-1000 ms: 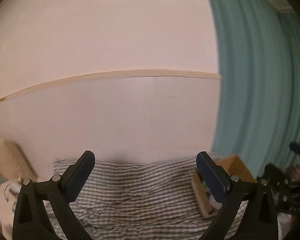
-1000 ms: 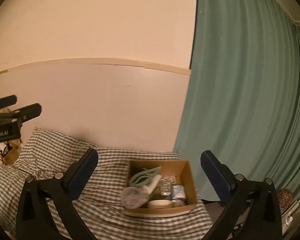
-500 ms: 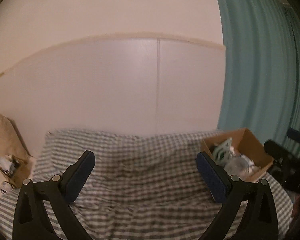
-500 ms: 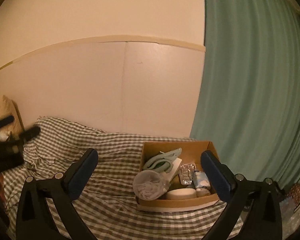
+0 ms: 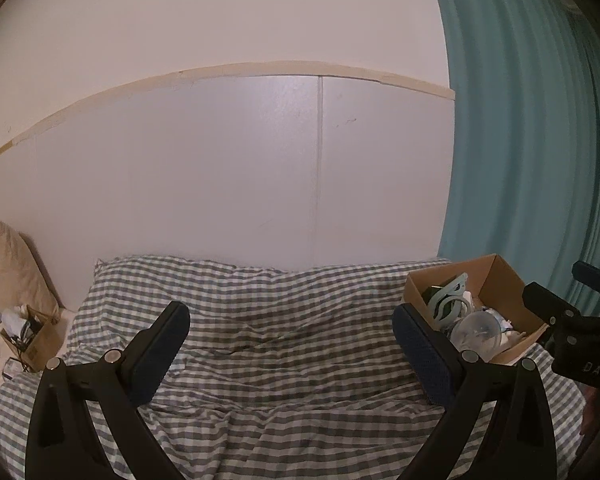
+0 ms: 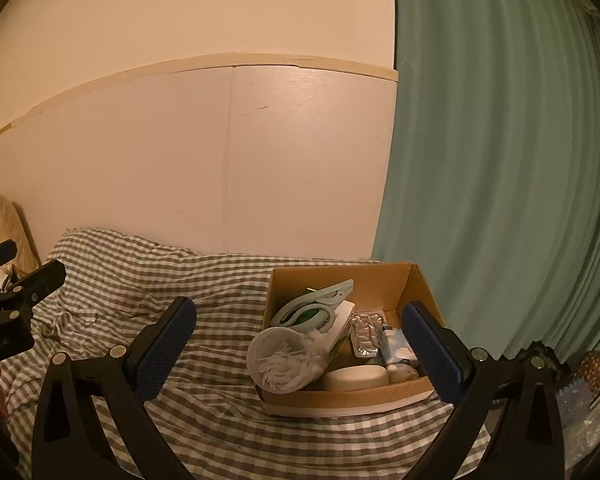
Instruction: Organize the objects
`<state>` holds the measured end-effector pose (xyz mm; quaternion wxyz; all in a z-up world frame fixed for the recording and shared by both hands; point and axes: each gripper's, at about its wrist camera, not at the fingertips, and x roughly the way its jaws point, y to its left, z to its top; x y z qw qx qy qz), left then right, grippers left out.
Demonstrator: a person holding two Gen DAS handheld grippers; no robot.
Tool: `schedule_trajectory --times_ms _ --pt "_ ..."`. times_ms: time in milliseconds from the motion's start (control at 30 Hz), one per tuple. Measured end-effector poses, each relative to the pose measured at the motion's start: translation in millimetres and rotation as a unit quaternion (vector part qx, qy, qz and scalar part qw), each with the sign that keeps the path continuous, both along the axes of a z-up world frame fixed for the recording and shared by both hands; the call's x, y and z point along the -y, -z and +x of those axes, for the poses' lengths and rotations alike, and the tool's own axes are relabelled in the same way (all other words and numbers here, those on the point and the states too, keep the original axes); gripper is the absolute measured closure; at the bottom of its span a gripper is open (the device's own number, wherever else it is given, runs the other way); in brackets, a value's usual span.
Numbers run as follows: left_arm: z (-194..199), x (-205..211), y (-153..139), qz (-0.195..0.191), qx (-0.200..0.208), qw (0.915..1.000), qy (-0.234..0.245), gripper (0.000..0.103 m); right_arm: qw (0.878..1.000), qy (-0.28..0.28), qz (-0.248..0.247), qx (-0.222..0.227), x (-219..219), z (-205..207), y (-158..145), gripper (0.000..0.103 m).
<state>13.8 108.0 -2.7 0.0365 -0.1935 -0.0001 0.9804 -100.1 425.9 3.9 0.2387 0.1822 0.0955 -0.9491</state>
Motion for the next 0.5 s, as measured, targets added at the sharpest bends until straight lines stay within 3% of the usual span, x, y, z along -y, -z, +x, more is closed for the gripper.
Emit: schedule_trajectory --times_ms 500 --pt "1.0 -1.1 4.9 -0.007 0.004 0.9999 -0.011 0.0 1.0 -0.006 0.009 0.006 4.3 -1.2 4.8 0.0"
